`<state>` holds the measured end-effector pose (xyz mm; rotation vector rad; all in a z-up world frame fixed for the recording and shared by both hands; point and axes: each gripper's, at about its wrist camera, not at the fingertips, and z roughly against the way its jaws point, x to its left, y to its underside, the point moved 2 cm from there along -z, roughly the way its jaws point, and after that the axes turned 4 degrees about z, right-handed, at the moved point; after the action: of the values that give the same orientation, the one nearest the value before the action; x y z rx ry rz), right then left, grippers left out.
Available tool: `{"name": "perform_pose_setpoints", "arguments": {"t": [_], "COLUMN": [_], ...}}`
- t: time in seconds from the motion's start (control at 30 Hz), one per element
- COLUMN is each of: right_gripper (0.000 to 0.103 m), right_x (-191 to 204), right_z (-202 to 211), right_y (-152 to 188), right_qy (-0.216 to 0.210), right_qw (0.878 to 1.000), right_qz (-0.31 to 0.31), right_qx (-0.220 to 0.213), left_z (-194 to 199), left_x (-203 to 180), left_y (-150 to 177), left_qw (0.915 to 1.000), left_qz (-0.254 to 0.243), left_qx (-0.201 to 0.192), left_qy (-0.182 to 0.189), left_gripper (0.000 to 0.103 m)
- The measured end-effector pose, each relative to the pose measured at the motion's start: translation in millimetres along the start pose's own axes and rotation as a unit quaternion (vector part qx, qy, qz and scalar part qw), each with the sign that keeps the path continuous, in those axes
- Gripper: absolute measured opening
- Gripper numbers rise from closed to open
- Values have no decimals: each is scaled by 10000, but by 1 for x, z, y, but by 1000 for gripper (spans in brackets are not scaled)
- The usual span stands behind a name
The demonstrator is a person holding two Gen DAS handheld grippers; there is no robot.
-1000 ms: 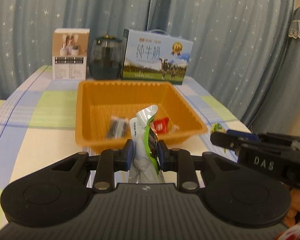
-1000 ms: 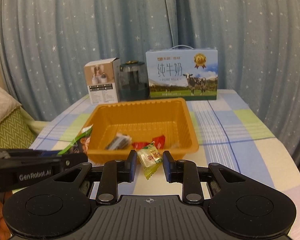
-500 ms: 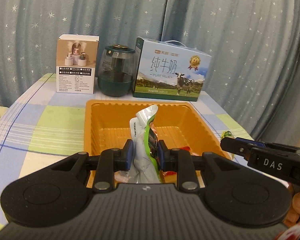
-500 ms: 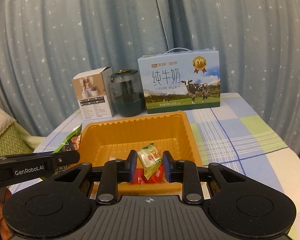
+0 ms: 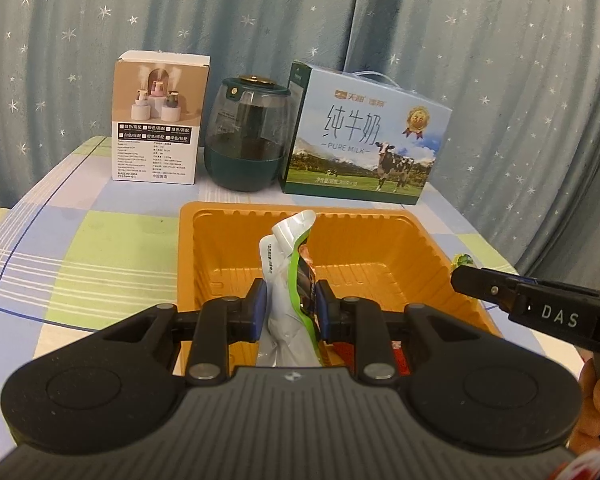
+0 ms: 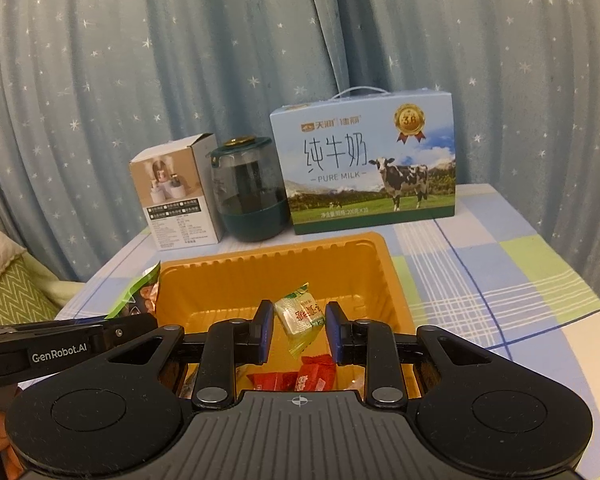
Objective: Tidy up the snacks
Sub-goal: 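Carry both held candies over the orange tray and open both tools, then move both tools back from the tray to the loose candies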
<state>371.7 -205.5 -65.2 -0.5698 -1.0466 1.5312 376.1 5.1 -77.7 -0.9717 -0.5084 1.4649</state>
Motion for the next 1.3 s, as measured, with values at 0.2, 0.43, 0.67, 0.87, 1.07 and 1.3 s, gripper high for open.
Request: {"name": "perform_pose_setpoints", "arguments": {"t": [0.2, 0.43, 0.67, 0.87, 1.07, 1.3], "right_gripper": [28, 28, 28, 28, 30, 62], "right_x": [-2, -1, 4, 5, 5, -7], "right_z": [-7, -7, -9, -8, -8, -2], "right_y": [2, 3, 4, 4, 4, -2], "right_qy": [-20, -53, -187, -263, -585, -567], "right_qw": [10000, 9999, 9997, 9995, 9979, 9962], "right_qz": [-67, -100, -104, -131, -262, -626], "right_qx": [69, 95, 127, 101, -14, -202], "left_z": [-9, -7, 0, 0, 1, 2], "left_x": [1, 5, 11, 10, 11, 14], "left_y": [1, -1, -6, -6, -6, -6], "left_qw": [10000, 9998, 9995, 9996, 9995, 9994], "left_qz": [-62, -67, 54, 51, 70, 109], "left_qx": [51, -94, -214, -205, -201, -204], "left_qy": [-16, -181, -213, -203, -218, -241], "left_gripper": [23, 40, 40, 40, 41, 42]}}
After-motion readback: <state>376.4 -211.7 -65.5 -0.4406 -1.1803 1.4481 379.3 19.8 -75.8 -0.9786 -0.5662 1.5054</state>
